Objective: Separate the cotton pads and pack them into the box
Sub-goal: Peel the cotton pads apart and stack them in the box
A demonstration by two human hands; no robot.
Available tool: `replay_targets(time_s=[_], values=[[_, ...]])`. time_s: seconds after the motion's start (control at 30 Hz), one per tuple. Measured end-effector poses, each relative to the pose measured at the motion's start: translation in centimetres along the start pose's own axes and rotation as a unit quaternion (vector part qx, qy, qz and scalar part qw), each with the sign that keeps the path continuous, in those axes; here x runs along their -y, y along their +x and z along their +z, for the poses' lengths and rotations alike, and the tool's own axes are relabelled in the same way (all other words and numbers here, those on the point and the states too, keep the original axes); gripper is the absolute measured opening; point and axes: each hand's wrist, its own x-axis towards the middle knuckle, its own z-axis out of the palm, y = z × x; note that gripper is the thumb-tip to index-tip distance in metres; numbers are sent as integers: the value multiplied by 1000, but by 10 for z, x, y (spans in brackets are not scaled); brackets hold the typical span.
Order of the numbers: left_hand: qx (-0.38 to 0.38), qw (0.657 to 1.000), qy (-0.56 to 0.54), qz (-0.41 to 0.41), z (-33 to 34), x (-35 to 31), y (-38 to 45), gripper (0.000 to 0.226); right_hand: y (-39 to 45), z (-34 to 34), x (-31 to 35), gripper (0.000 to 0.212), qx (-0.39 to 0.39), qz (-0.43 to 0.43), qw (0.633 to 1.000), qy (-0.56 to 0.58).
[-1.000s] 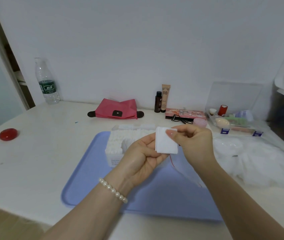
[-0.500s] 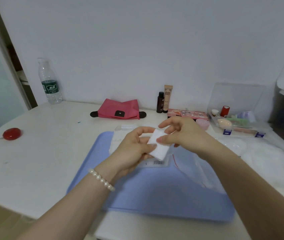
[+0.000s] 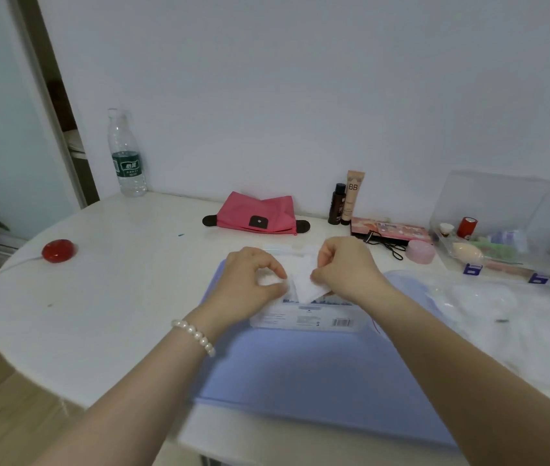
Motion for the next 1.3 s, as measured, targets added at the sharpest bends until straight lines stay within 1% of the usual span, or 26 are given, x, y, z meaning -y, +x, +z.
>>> replay_targets(time_s=[0.07,0.2,0.27,0.33,0.47,0.63,0.7,0.77,0.87,0.93,0.97,1.0,1.07,1.13,1.2,1.3], values=[[16,1000,2,-2,4,0,-1,28,1,5,1,25,8,0,998,-56],[22,1000,-6,-5,6,2,-2,24,2,14,9,22,25,-5,986,-164],[17,1000,-17,-4,6,4,-2,23,2,17,16,16,39,-1,980,-195],[11,1000,-27,0,7,4,-1,23,3,21,23,19,54,14,977,-207],[4,998,-59,-5,11,6,-2,26,4,32,27,25,73,42,978,-191],[-1,995,-98,-18,12,7,-1,30,4,44,28,27,56,21,979,-195],[-6,994,-110,-26,9,7,-2,31,4,45,29,27,73,18,981,-179],[-4,991,-132,-39,6,8,-1,33,4,42,30,23,112,17,986,-121],[0,985,-160,-65,3,9,-1,33,3,27,25,19,164,40,986,9],[-5,984,-165,-70,1,11,-1,34,4,15,21,11,182,59,981,42],[-9,984,-164,-67,1,12,0,34,5,10,19,6,186,66,979,46],[-14,985,-161,-65,1,13,1,32,6,6,18,5,185,71,979,44],[-25,986,-153,-55,4,13,2,22,9,4,15,13,190,83,978,20],[-45,991,-124,-34,8,11,3,14,10,9,12,20,201,78,976,-32],[-57,995,-80,-11,14,11,4,15,11,19,10,26,198,47,976,-76],[-28,998,-55,-15,20,13,4,24,8,32,12,28,202,16,974,-102]])
